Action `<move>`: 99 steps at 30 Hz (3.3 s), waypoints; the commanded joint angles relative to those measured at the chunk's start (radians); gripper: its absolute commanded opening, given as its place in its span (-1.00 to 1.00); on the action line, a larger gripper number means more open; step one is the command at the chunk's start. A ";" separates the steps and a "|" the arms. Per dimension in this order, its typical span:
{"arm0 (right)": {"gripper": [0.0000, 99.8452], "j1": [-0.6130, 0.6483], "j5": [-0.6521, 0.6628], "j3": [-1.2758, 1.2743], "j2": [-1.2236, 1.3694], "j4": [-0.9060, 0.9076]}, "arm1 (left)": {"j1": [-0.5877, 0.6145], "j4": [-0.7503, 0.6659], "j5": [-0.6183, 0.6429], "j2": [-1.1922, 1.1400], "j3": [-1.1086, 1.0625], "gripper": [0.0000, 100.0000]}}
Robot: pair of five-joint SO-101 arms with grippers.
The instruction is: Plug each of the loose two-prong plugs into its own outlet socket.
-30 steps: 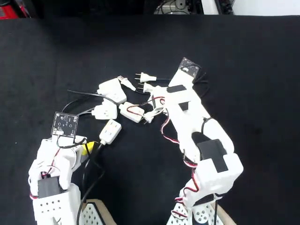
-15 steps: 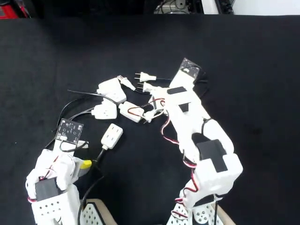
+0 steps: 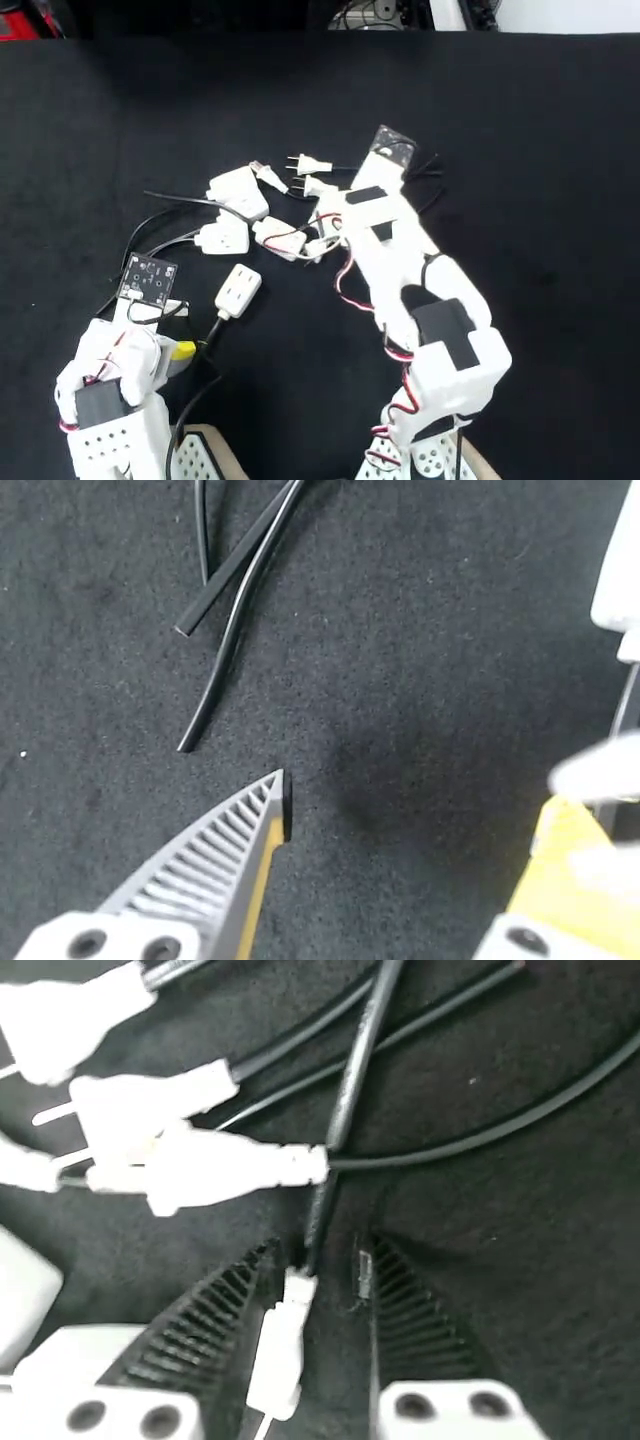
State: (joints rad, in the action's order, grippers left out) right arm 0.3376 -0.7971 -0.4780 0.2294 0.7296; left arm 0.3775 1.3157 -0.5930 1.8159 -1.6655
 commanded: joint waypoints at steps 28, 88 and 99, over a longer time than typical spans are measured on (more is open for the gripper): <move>-0.94 -0.011 1.112 0.555 0.074 0.761 | 0.013 0.015 0.008 0.005 0.042 -0.24; -0.64 0.080 0.921 0.641 0.389 1.031 | 0.013 0.020 -0.037 0.005 0.033 -0.24; -0.65 0.041 0.922 0.664 0.432 1.031 | 0.013 0.020 -0.040 0.005 0.033 -0.24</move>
State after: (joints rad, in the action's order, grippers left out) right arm 0.4127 0.1143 0.1573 0.6713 1.7238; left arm 0.3790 1.3172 -0.6160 1.8159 -1.6655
